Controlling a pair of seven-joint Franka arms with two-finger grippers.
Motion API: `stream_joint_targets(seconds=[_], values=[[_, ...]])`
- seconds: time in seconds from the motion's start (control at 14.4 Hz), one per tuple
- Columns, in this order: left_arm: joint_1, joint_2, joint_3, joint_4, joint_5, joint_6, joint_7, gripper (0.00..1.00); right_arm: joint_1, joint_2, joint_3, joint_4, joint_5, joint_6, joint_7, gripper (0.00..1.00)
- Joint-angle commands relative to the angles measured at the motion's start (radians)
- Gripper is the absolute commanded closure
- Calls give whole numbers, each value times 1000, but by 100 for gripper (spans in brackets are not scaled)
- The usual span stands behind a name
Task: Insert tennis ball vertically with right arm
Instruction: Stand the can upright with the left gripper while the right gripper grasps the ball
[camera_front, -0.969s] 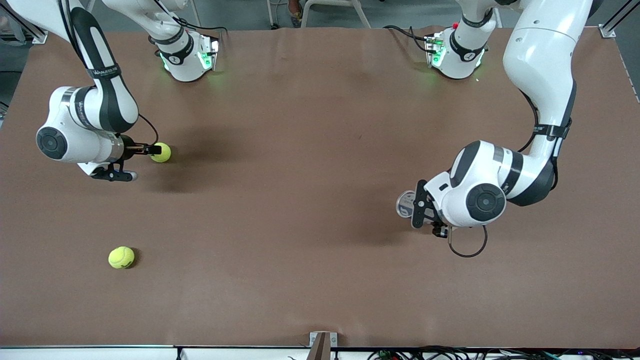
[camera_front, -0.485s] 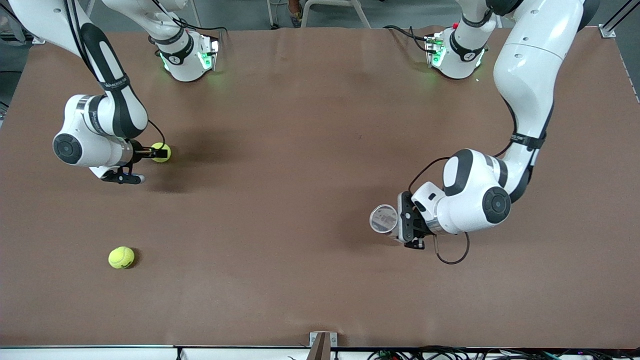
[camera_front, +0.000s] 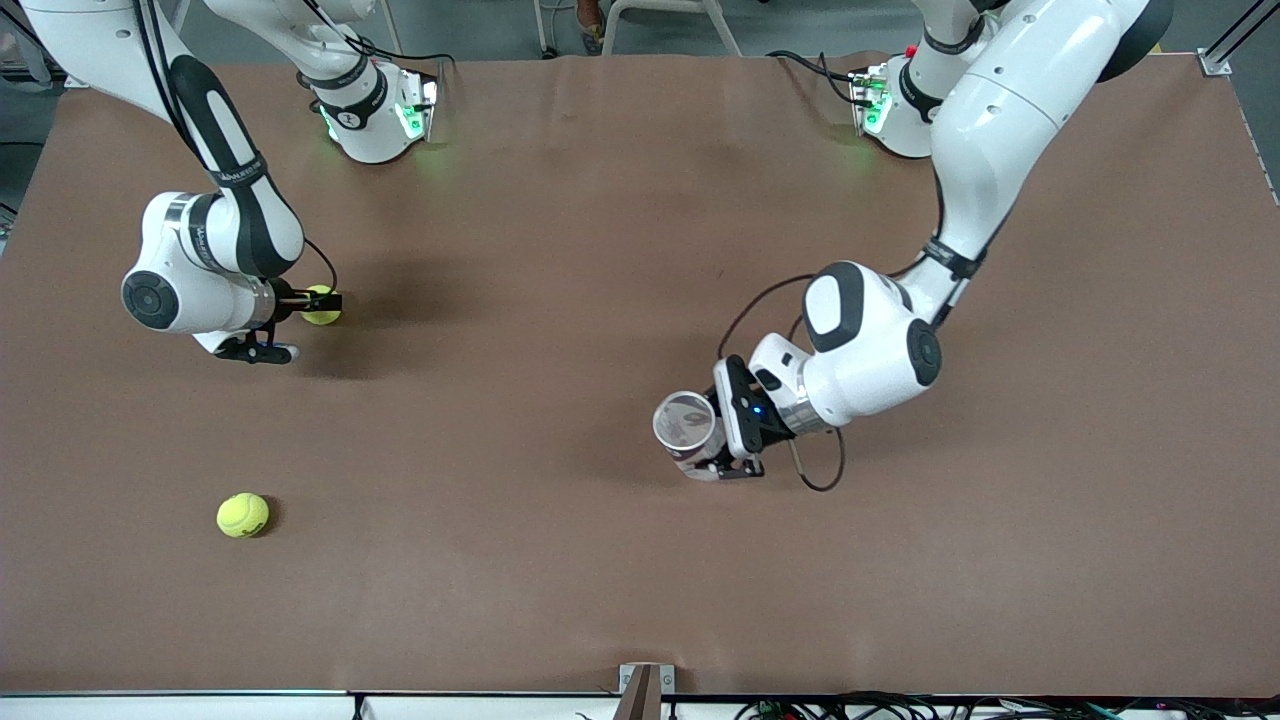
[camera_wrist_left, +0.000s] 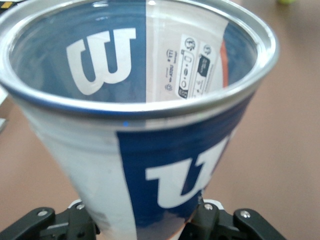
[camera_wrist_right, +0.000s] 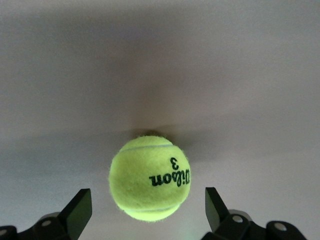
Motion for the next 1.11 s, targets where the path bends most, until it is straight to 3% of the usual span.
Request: stream_joint_targets(seconds=[0.0,0.21,0.48,0.55,0.76,0.83,1.04], values=[[-17,17,-11,-15,-100,68,14,35,-4,14,1,-22,15,41,2,0],[-77,44,-9,-10,-131,152,14,34,-7,34,1,-21,17,73,2,1],[-82,101,-8,-7,-129,197,14,34,-7,48,1,-21,17,88,2,3],[-82,103,-11,-7,-143,204,12,34,-7,48,1,-21,17,88,2,10],[-100,106,-9,5,-171,206,14,33,-5,46,1,-21,17,79,4,51],[-100,112,-8,16,-174,206,14,33,-8,46,1,-17,17,79,4,56],[-97,116,-8,21,-177,206,14,33,-13,45,3,10,21,67,4,58]])
